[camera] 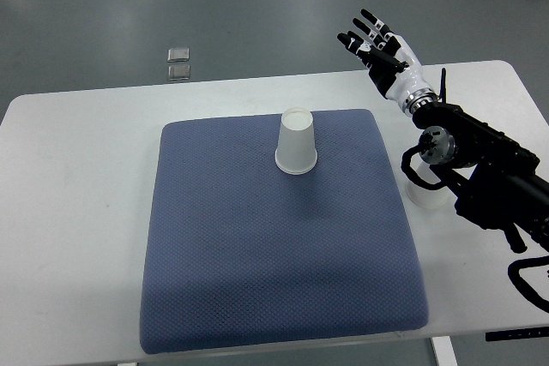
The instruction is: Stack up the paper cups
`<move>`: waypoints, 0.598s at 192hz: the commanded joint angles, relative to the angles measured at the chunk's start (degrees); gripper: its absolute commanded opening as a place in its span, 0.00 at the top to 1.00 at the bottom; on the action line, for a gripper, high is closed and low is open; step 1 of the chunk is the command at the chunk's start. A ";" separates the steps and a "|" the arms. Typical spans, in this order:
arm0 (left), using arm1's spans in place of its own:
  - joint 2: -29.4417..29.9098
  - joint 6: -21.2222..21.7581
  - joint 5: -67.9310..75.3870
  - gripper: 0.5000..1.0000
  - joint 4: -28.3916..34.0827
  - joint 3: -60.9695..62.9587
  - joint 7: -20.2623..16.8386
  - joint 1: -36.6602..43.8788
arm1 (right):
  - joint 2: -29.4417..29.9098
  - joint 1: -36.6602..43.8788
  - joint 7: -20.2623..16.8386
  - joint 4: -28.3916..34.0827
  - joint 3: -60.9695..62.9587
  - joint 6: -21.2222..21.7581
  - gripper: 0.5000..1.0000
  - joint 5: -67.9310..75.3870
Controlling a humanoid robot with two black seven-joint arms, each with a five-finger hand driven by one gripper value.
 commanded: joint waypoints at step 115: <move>0.00 0.00 0.00 0.00 0.00 0.00 0.00 -0.01 | -22.05 8.71 -0.74 10.18 -17.80 4.23 0.17 -13.17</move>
